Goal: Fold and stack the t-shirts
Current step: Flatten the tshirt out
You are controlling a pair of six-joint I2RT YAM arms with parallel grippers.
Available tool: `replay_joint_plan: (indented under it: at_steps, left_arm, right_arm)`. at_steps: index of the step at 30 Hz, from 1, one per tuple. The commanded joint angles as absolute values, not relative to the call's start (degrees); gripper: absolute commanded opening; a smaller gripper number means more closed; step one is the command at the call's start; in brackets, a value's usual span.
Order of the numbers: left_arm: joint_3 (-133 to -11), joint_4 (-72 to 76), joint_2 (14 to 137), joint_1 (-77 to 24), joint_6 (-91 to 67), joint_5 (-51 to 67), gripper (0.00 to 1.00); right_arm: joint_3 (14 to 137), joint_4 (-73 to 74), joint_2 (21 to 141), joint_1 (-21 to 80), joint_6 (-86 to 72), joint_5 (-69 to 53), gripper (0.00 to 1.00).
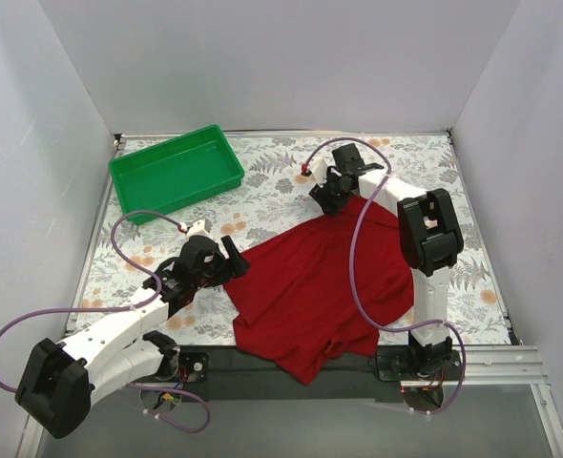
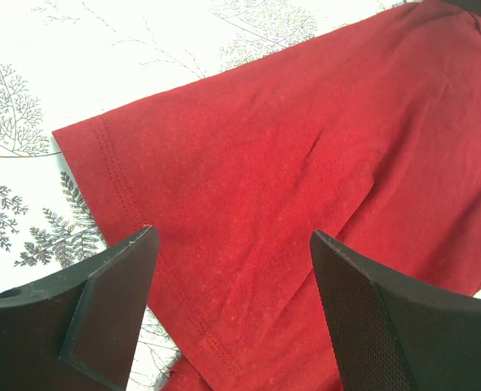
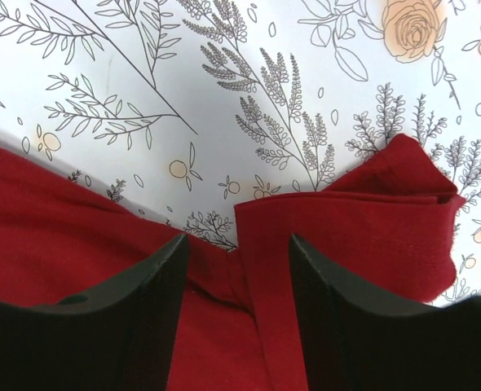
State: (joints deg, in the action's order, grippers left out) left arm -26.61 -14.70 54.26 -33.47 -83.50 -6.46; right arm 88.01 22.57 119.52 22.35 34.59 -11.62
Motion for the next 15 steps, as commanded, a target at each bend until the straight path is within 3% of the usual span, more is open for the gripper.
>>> replay_joint_plan:
  at_steps: [1,9,15]
  left_arm:
    - [-26.5,-15.0,53.1,-33.3,-83.8,-7.7,0.70]
    - [-26.2,-15.1,52.6,-33.2,-83.9,-7.9,0.70]
    - [-25.4,-15.1,52.0,-33.3,-84.5,-8.3,0.70]
  right_arm:
    - [90.5,22.3,120.1,23.3,33.5,-10.5,0.49]
    - [91.6,22.4,122.3,23.5,32.8,-8.4,0.41]
    - [92.5,22.4,123.1,23.4,32.5,-7.6,0.27]
